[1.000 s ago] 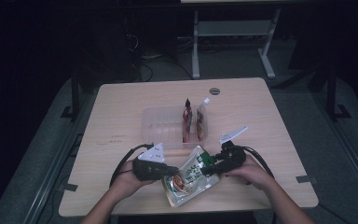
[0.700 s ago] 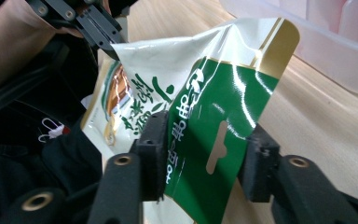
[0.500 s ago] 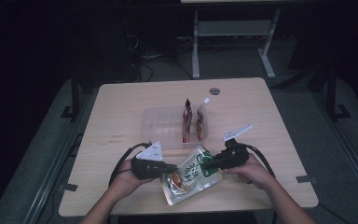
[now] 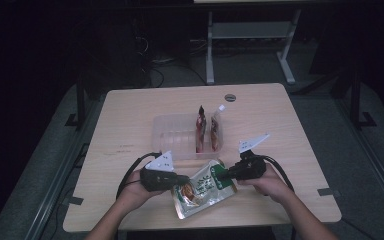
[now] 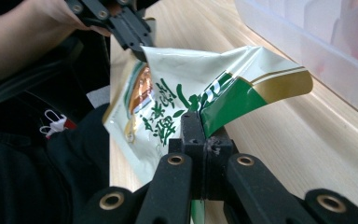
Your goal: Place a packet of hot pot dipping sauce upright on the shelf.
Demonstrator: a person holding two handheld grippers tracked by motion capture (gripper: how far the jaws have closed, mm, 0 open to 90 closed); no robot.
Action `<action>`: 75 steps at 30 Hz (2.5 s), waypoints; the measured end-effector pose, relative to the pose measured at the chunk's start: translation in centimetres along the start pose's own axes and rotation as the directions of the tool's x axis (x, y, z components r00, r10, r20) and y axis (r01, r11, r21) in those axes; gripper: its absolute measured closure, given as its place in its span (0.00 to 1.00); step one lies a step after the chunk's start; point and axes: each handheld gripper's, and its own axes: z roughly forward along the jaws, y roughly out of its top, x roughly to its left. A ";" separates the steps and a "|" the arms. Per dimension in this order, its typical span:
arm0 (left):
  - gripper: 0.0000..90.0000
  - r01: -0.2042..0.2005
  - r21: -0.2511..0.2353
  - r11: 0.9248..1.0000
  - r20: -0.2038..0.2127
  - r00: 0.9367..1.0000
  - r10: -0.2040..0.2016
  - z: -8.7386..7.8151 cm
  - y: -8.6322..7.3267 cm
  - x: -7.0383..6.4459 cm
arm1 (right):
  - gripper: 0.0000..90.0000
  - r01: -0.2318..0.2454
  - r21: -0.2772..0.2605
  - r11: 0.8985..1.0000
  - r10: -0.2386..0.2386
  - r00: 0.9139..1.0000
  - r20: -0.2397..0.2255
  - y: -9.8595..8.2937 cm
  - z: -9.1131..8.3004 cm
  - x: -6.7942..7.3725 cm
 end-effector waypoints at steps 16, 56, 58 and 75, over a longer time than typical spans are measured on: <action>1.00 0.105 -0.030 0.994 -0.017 0.994 -0.106 -1.0 -0.9 1.1 | 1.00 0.049 -0.088 0.995 -0.055 0.996 -0.065 1.7 -0.3 1.4; 0.59 0.217 0.017 0.976 -0.021 0.976 -0.217 -2.5 -3.1 2.2 | 1.00 0.215 -0.245 0.945 -0.237 0.969 -0.064 10.8 0.6 4.3; 0.58 0.222 0.025 0.975 -0.018 0.975 -0.221 -2.5 -3.1 2.2 | 1.00 0.212 -0.248 0.945 -0.233 0.971 -0.059 11.5 0.6 4.2; 0.50 0.235 0.032 0.971 -0.023 0.972 -0.235 -2.3 -3.5 2.4 | 1.00 0.181 -0.307 0.934 -0.194 0.981 -0.009 15.4 0.9 1.8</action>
